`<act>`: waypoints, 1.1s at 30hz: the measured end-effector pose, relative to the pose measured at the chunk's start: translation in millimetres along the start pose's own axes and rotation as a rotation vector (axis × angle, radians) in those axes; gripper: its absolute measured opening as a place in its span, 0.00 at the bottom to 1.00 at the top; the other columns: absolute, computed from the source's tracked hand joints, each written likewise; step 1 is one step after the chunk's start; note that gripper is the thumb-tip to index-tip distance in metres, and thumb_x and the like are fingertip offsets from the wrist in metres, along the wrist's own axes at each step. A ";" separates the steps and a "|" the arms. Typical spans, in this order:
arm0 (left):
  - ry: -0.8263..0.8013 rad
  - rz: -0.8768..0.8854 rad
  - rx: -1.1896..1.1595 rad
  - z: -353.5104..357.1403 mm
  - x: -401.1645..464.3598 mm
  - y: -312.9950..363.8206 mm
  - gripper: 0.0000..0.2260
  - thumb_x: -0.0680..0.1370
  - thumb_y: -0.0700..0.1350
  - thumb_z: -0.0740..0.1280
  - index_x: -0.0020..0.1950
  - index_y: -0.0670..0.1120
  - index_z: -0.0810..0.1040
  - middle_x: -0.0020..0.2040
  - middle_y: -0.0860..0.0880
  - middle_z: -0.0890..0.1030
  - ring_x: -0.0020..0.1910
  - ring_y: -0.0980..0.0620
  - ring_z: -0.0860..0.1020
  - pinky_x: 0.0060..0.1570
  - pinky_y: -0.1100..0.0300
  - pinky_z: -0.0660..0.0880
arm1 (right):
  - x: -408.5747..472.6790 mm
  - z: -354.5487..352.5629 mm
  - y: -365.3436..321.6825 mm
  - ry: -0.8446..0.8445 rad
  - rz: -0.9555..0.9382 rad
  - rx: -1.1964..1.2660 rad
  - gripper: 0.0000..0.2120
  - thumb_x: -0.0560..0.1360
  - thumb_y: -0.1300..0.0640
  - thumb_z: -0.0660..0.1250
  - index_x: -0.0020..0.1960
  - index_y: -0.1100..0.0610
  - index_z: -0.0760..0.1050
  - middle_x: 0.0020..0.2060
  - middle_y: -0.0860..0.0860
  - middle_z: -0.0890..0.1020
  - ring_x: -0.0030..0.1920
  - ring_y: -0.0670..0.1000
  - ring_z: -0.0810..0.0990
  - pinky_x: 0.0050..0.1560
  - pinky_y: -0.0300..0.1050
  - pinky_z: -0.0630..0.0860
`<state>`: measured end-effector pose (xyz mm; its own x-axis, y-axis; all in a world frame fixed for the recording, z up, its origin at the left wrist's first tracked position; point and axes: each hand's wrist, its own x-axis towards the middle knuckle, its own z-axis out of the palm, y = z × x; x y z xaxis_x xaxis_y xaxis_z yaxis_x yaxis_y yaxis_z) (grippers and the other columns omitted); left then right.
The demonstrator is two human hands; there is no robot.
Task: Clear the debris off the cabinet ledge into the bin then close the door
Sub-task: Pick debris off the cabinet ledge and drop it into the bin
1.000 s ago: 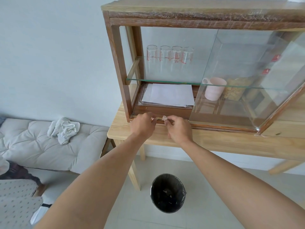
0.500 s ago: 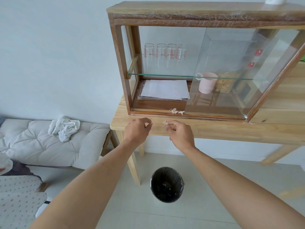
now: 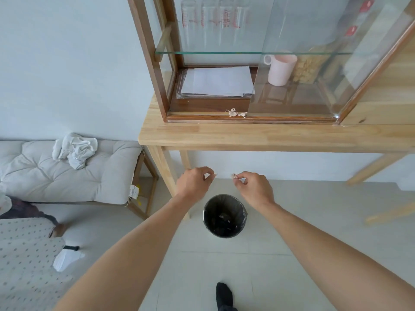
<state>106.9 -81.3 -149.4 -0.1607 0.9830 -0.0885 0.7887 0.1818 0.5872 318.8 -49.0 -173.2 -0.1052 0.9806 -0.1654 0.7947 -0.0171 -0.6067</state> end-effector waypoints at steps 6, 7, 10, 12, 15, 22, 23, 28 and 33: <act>-0.105 -0.074 0.027 57.5 22.1 -21.5 0.09 0.83 0.55 0.65 0.58 0.60 0.84 0.43 0.54 0.82 0.48 0.46 0.82 0.47 0.52 0.80 | 18.5 32.8 46.4 -0.084 0.066 -0.122 0.17 0.83 0.36 0.64 0.54 0.45 0.87 0.38 0.44 0.86 0.43 0.55 0.86 0.42 0.46 0.77; -0.123 -0.085 0.033 67.4 26.5 -24.5 0.09 0.83 0.55 0.65 0.58 0.60 0.84 0.43 0.54 0.82 0.48 0.46 0.82 0.47 0.53 0.79 | 22.9 38.5 53.1 -0.097 0.081 -0.134 0.18 0.83 0.36 0.64 0.53 0.46 0.86 0.38 0.45 0.87 0.43 0.55 0.86 0.43 0.46 0.78; -0.181 -0.113 0.053 94.2 39.8 -31.8 0.09 0.82 0.57 0.65 0.57 0.62 0.84 0.45 0.53 0.84 0.49 0.45 0.82 0.48 0.52 0.79 | 36.9 53.5 70.6 -0.131 0.121 -0.157 0.15 0.83 0.39 0.65 0.52 0.46 0.86 0.42 0.46 0.88 0.45 0.56 0.86 0.44 0.47 0.79; -0.216 -0.132 0.052 110.2 48.7 -35.3 0.09 0.82 0.57 0.65 0.57 0.62 0.84 0.47 0.53 0.85 0.50 0.45 0.82 0.49 0.51 0.80 | 45.5 61.9 80.1 -0.149 0.143 -0.165 0.15 0.83 0.40 0.65 0.51 0.46 0.86 0.42 0.47 0.88 0.46 0.57 0.86 0.43 0.46 0.77; -0.265 -0.145 0.078 128.4 57.2 -40.0 0.12 0.81 0.57 0.66 0.64 0.62 0.82 0.50 0.53 0.85 0.54 0.45 0.82 0.52 0.49 0.80 | 54.9 71.0 90.2 -0.189 0.173 -0.168 0.15 0.82 0.39 0.65 0.54 0.45 0.86 0.44 0.47 0.88 0.49 0.57 0.86 0.46 0.47 0.78; -0.313 -0.184 0.131 134.2 56.8 -54.3 0.18 0.82 0.56 0.67 0.72 0.60 0.77 0.52 0.51 0.85 0.54 0.45 0.82 0.53 0.46 0.81 | 56.7 67.1 101.4 -0.249 0.226 -0.170 0.24 0.80 0.39 0.68 0.73 0.45 0.79 0.54 0.46 0.89 0.59 0.55 0.86 0.59 0.50 0.80; -0.309 -0.188 0.131 131.0 56.6 -55.2 0.17 0.82 0.56 0.67 0.71 0.59 0.77 0.52 0.51 0.85 0.53 0.45 0.82 0.52 0.46 0.82 | 56.4 64.5 100.3 -0.243 0.226 -0.166 0.24 0.79 0.38 0.68 0.73 0.45 0.79 0.54 0.46 0.89 0.59 0.55 0.86 0.58 0.50 0.80; -0.273 -0.182 0.119 109.1 52.5 -52.4 0.17 0.82 0.56 0.67 0.71 0.59 0.78 0.49 0.53 0.86 0.51 0.46 0.83 0.52 0.45 0.82 | 51.8 49.5 83.5 -0.208 0.212 -0.133 0.26 0.78 0.35 0.68 0.72 0.44 0.78 0.52 0.46 0.89 0.58 0.54 0.86 0.59 0.52 0.82; -0.212 -0.142 0.123 77.6 38.3 -39.9 0.18 0.82 0.57 0.67 0.72 0.59 0.77 0.47 0.55 0.85 0.50 0.48 0.83 0.50 0.49 0.82 | 36.0 33.0 58.1 -0.155 0.165 -0.078 0.27 0.77 0.33 0.68 0.71 0.44 0.79 0.47 0.43 0.87 0.57 0.53 0.86 0.62 0.54 0.82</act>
<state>115.3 -49.0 -238.7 -0.1570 0.9283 -0.3371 0.8354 0.3069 0.4560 341.5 -21.1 -240.0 -0.0562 0.9240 -0.3783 0.8519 -0.1532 -0.5008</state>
